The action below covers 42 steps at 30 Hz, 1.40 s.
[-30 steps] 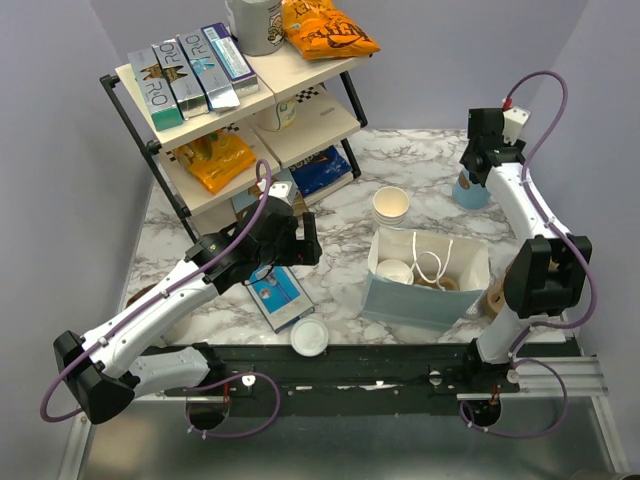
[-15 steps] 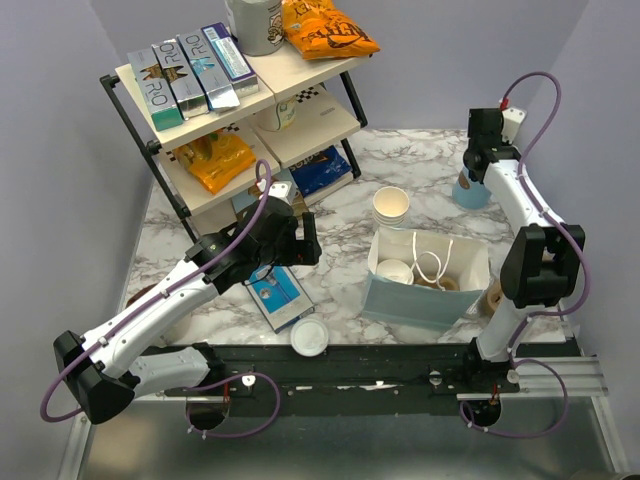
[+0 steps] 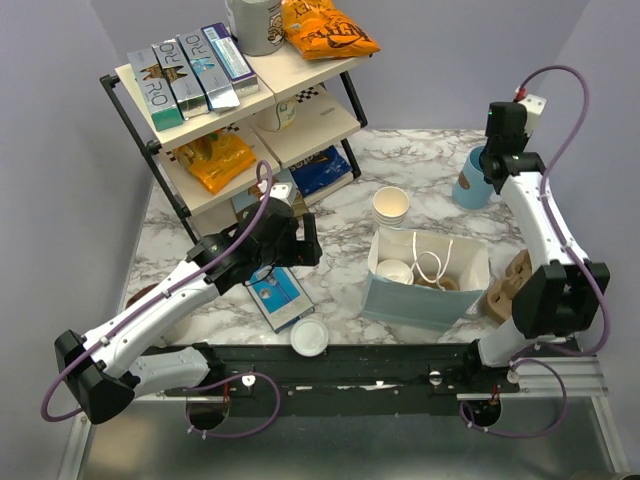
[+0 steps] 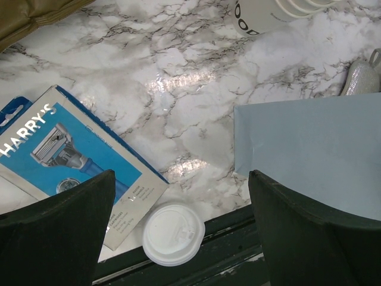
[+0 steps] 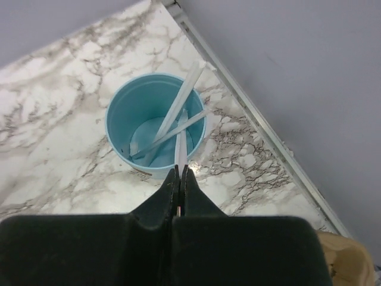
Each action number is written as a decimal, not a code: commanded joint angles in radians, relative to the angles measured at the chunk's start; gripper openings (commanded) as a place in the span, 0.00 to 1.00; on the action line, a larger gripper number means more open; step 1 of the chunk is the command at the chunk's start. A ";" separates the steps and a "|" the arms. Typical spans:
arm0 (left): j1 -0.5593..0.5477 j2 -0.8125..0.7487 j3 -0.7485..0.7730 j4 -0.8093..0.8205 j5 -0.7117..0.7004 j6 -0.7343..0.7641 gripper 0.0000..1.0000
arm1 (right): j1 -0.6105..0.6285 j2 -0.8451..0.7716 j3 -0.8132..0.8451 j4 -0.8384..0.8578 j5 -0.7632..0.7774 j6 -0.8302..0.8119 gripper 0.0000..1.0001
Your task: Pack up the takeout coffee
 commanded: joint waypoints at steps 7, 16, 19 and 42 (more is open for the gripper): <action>0.005 -0.046 -0.038 0.047 0.043 0.022 0.99 | 0.014 -0.352 0.084 -0.280 -0.342 -0.052 0.01; 0.005 -0.084 -0.074 0.049 0.056 0.054 0.99 | 0.025 -0.553 0.194 -0.443 -0.894 -0.133 0.01; 0.003 -0.096 -0.081 0.050 0.063 0.068 0.99 | 0.028 -0.582 0.248 -0.541 -1.132 -0.184 0.01; 0.005 -0.149 -0.147 0.128 0.119 0.068 0.99 | 0.092 -0.716 0.277 -0.911 -1.149 -0.178 0.01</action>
